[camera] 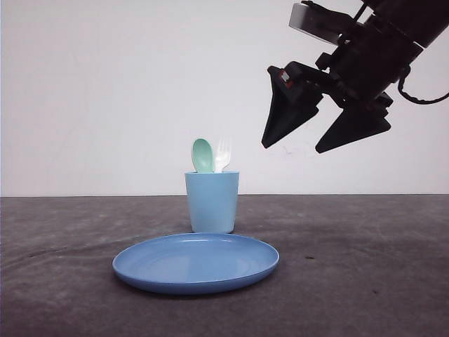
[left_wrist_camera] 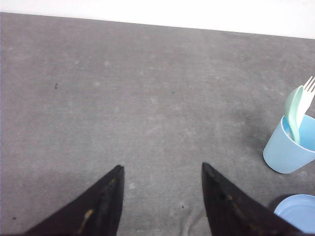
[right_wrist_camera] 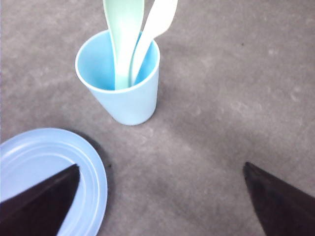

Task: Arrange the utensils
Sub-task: 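Move the right gripper down and grasp the blue cup rim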

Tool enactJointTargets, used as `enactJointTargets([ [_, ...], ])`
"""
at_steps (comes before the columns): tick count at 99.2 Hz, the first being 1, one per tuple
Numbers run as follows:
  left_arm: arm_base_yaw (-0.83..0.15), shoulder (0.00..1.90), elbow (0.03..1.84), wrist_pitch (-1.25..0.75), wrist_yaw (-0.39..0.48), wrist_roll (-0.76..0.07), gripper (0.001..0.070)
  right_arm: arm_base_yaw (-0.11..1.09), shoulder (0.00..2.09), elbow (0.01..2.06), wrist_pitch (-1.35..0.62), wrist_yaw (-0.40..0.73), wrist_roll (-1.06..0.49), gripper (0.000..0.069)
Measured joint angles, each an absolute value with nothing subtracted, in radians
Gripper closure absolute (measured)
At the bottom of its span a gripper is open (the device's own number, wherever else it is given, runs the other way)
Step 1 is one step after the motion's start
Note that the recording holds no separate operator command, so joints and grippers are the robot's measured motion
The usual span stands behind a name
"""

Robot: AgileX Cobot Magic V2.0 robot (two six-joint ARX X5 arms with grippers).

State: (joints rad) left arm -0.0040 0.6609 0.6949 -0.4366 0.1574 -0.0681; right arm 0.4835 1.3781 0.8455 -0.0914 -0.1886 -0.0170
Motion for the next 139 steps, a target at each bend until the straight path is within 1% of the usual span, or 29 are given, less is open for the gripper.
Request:
enactJointTargets([
  [21, -0.004, 0.661, 0.695, -0.437, 0.157, -0.068, 0.0412, 0.498, 1.464, 0.846, 0.009, -0.188, 0.009, 0.0010],
  [35, -0.004, 0.661, 0.695, -0.437, 0.157, -0.068, 0.0412, 0.520, 1.531, 0.846, 0.109, -0.190, 0.034, 0.0010],
  [58, -0.004, 0.661, 0.695, -0.437, 0.157, -0.068, 0.0412, 0.565, 1.631, 0.849, 0.230, -0.236, 0.042, 0.0010],
  [73, -0.004, 0.661, 0.695, -0.437, 0.157, -0.068, 0.0412, 0.577, 1.716, 0.898, 0.232, -0.236, 0.042, 0.0010],
  [106, -0.004, 0.661, 0.695, -0.437, 0.157, -0.068, 0.0412, 0.576, 1.893, 1.090, 0.222, -0.241, 0.043, 0.0010],
  [113, -0.004, 0.661, 0.695, -0.437, 0.157, -0.068, 0.0412, 0.577, 1.914, 1.118, 0.217, -0.259, 0.043, 0.0010],
  [135, -0.004, 0.661, 0.695, -0.437, 0.157, -0.068, 0.0412, 0.578, 1.933, 1.155, 0.206, -0.260, 0.043, 0.0012],
  [139, -0.004, 0.661, 0.695, -0.437, 0.157, -0.068, 0.0412, 0.578, 1.933, 1.155, 0.203, -0.259, 0.043, 0.0023],
])
